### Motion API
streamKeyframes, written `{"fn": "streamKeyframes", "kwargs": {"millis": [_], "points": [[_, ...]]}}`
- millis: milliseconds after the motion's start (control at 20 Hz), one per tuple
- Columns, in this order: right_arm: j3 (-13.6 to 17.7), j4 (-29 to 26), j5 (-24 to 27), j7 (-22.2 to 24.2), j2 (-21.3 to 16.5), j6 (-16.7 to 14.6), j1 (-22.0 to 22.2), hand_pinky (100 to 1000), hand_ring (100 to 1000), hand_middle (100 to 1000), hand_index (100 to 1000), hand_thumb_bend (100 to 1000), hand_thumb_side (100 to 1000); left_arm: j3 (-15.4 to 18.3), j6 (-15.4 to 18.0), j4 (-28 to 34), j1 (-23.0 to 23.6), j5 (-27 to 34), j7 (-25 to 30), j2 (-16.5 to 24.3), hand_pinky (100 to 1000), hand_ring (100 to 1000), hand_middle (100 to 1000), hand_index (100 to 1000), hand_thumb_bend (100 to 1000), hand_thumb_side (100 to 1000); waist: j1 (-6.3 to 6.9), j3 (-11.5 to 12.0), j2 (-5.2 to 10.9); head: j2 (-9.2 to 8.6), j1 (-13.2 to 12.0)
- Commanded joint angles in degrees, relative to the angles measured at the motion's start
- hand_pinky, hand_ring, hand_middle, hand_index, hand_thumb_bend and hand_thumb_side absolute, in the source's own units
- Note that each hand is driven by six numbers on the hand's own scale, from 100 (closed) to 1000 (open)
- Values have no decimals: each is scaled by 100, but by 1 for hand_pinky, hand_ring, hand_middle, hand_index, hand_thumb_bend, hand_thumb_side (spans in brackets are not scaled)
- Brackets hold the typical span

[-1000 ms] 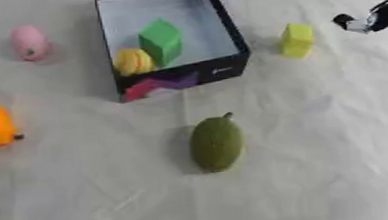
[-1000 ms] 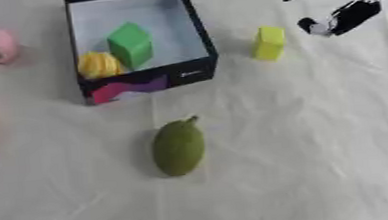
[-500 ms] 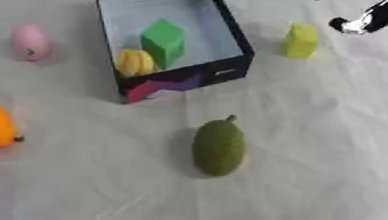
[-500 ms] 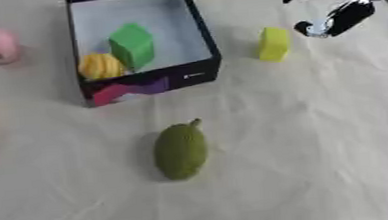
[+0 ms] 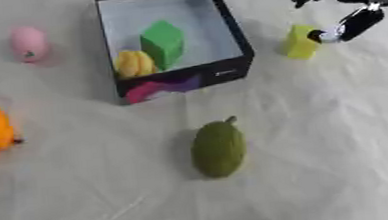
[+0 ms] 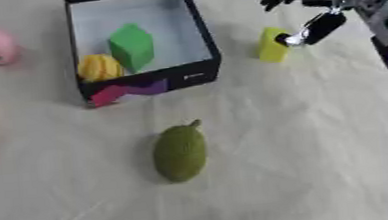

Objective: Pick up objects on the table and place them in the box.

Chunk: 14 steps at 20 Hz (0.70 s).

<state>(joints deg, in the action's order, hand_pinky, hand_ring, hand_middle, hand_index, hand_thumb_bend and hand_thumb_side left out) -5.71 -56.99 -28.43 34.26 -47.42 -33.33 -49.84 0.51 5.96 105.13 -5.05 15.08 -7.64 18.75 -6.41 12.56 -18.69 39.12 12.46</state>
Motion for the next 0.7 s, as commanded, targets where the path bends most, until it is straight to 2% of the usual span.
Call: {"fn": "streamKeyframes", "kwargs": {"millis": [50,700], "points": [[19,37,-138,182,-106,-226,-111,930,947,860,980,262,366,8,3,95,-37,-14,20,62,965,773,657,699,170,935,110,-1,21,-76,19],[4,147,-511,53,-17,-198,-102,929,947,863,981,300,407,-1,-2,97,-35,-24,25,53,967,774,657,698,169,939,130,5,-24,-77,-21]]}}
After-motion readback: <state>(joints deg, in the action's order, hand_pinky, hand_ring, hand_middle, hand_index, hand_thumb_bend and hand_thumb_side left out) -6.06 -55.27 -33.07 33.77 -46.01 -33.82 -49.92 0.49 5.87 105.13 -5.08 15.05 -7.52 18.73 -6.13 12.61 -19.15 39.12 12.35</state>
